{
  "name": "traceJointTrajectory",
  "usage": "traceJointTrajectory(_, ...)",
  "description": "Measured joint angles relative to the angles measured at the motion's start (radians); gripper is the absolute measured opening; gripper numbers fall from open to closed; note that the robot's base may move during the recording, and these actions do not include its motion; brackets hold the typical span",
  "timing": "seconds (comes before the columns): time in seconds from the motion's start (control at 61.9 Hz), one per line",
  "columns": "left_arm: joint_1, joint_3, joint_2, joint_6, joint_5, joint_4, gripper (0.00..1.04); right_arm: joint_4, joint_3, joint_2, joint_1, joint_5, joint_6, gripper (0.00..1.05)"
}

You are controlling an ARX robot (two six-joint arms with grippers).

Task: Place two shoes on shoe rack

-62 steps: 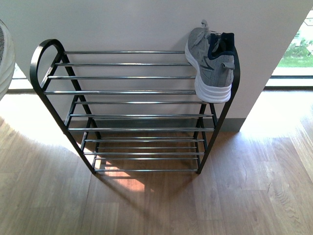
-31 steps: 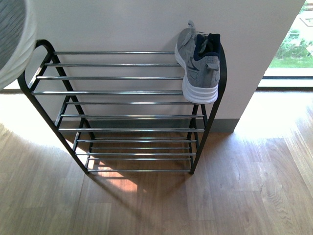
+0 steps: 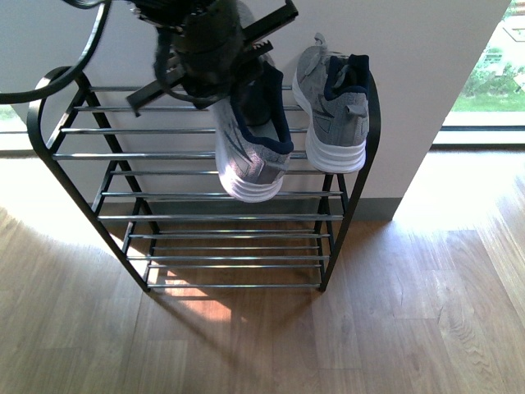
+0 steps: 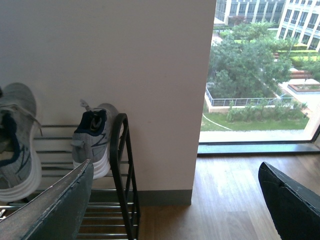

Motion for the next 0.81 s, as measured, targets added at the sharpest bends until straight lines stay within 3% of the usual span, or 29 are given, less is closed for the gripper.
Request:
traceJointTrajectory(0.275, 0.001, 0.256, 0.186, 0.016, 0.049, -0.098, 0.02, 0.000, 0.000, 0.000, 0.000, 0.000, 0.000, 0.96)
traceJointTrajectory(0.436, 0.008, 0.350, 0.253, 0.018, 0.049, -0.142, 0.02, 0.000, 0.000, 0.000, 0.000, 0.000, 0.000, 0.96)
traceJointTrajectory(0.679, 0.024, 0.642, 0.426, 0.100, 0.042, -0.280, 0.02, 0.000, 0.000, 0.000, 0.000, 0.000, 0.000, 0.96)
traceJointTrajectory(0.808, 0.029, 0.674, 0.443, 0.102, 0.042, -0.290, 0.02, 0.000, 0.000, 0.000, 0.000, 0.000, 0.000, 0.96)
